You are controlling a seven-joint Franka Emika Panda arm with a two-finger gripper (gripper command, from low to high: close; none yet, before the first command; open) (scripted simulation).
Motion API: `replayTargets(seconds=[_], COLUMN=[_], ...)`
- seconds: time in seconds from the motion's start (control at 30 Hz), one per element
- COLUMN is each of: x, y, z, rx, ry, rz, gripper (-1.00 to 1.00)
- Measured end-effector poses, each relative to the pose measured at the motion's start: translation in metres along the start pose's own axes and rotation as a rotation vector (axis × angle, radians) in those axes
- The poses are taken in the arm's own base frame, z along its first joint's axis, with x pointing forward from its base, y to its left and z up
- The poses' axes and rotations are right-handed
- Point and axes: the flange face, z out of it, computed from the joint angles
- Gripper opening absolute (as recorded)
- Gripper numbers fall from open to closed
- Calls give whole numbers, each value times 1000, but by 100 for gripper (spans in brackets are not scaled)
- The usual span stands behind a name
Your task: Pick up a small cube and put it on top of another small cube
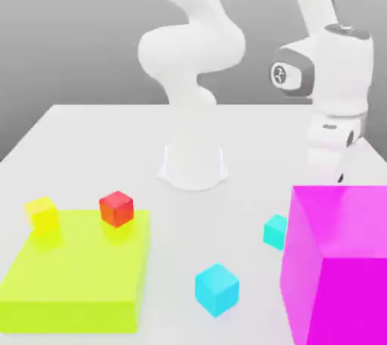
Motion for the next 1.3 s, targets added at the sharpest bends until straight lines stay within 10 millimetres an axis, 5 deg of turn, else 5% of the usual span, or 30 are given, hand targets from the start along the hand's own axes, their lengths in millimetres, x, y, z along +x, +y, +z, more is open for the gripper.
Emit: replayTargets(seconds=[0.33, 0.57, 0.6, 0.8, 1.13, 1.3], x=[-23, -28, -29, -30, -25, -4], y=[56, 59, 60, 60, 59, 104], z=[40, 90, 97, 100, 39, 15], rx=[-43, -43, -45, -47, -48, -55], ry=[-48, -54, -53, -53, -52, -46], rz=[131, 135, 135, 135, 143, 372], gripper=[0, 0, -100, -100, -100, -100])
